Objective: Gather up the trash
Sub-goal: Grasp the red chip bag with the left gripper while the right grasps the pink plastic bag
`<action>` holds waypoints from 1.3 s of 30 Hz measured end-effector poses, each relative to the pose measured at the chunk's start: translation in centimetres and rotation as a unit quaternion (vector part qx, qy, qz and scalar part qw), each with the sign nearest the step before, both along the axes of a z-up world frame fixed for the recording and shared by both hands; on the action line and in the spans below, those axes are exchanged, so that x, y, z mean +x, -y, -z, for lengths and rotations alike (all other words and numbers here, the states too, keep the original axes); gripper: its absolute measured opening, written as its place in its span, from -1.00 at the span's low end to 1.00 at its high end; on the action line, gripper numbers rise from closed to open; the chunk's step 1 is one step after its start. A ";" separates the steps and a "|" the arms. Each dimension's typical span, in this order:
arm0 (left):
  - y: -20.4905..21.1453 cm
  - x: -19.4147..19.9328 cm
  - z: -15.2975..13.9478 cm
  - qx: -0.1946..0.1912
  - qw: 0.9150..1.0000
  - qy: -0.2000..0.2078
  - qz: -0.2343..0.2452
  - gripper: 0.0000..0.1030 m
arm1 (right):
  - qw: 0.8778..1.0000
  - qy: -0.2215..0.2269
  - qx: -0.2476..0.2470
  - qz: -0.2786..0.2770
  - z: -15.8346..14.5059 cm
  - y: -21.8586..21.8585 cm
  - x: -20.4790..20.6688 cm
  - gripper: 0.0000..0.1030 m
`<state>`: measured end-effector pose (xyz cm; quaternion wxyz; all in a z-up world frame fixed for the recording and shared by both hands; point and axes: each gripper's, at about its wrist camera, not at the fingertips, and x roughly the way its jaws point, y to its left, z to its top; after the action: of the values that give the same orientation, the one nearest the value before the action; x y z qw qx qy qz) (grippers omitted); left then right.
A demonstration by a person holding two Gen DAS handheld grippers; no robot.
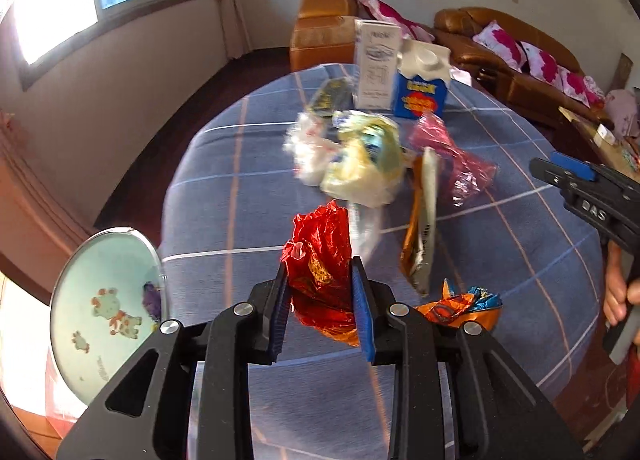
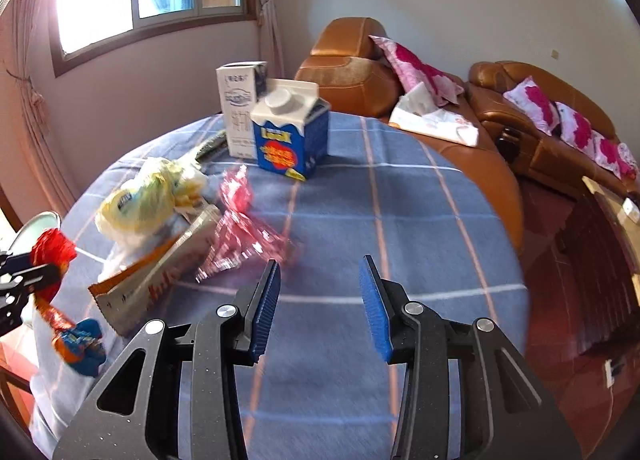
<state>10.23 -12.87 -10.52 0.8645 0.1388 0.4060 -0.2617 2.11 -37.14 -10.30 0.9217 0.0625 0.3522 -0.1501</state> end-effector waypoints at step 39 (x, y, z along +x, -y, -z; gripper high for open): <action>-10.9 1.5 -1.7 -0.019 0.992 0.036 -0.116 -0.43 | 0.999 -0.045 -0.007 -0.005 -0.3 -5.4 -1.9 -0.62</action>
<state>11.72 -1.94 -8.78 0.9057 0.0836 0.3825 -0.1623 0.22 -31.72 -9.96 0.9060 0.0476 0.3926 -0.1509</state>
